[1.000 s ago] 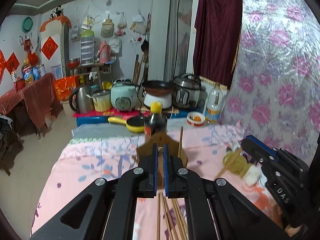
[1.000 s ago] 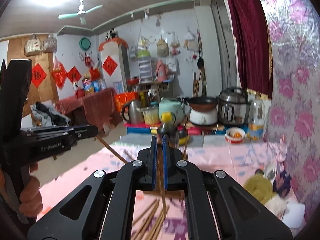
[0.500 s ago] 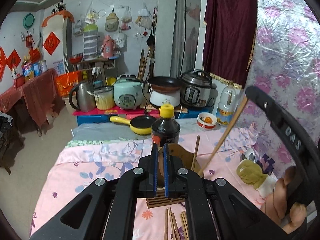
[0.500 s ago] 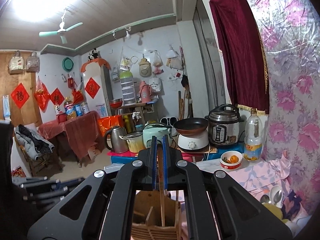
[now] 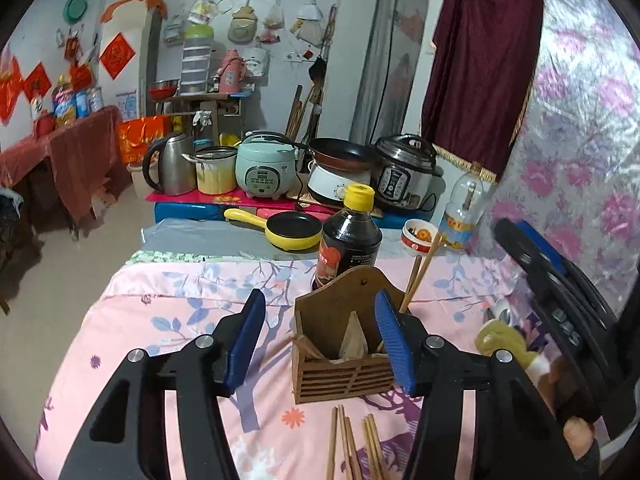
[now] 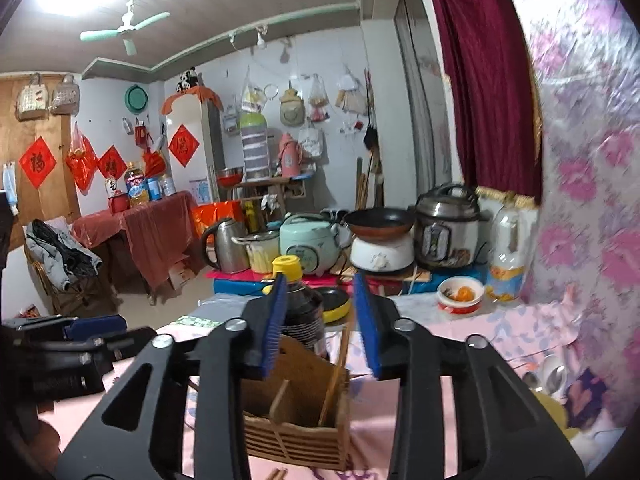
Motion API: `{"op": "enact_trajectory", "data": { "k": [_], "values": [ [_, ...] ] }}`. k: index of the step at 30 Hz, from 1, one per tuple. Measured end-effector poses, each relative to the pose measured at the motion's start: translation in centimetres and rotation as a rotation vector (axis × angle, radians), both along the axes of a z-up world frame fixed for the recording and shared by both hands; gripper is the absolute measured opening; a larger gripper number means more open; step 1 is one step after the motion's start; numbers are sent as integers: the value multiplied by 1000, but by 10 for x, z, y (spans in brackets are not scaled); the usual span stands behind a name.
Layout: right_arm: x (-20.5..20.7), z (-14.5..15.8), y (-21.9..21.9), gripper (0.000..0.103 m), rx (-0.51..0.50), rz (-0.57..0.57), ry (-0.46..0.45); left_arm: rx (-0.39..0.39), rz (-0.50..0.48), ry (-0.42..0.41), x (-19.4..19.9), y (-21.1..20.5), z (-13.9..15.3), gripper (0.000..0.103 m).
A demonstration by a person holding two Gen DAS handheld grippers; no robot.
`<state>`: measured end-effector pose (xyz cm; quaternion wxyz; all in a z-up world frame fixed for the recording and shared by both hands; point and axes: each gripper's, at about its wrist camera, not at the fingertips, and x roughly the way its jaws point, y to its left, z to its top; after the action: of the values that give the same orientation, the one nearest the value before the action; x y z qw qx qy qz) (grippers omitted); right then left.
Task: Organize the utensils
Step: 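Open the right tool above the holder while the left tool opens too, then bring both open tools back down to the loose chopsticks on the tablecloth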
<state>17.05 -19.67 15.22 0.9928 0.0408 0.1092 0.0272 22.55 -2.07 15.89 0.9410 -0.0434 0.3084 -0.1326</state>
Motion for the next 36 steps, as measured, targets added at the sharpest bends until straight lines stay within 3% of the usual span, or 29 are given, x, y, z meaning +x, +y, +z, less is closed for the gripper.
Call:
{"op": "enact_trajectory", "data": {
  "k": [4,6,10,12,18,21,24,29,32,36],
  "values": [
    [-41,7,-4,56,-22,-4,-27,-14,41,-22,-23,14,3,69],
    [-62,7,-7,75,-30,-10,-42,-10,63,-30,-39,19,1,72],
    [-113,1,-11,96,-35,-20,-82,-11,102,-30,-76,34,-12,84],
    [-133,-7,-12,97,-21,0,-75,-19,111,-21,-91,40,-22,91],
    [-168,-56,-18,97,19,72,28,-1,84,97,-120,49,-89,91],
    [-160,-84,-19,97,4,70,99,26,60,143,-119,45,-120,91],
    [-140,-106,-25,97,33,69,230,70,34,210,-113,39,-149,91],
    [-127,-121,-41,97,149,93,324,105,-43,271,-118,24,-166,90],
    [-124,-126,-48,97,173,64,339,132,-81,283,-122,13,-173,85],
    [-119,-132,-53,97,202,59,367,154,-123,312,-121,2,-183,64]
  ]
}}
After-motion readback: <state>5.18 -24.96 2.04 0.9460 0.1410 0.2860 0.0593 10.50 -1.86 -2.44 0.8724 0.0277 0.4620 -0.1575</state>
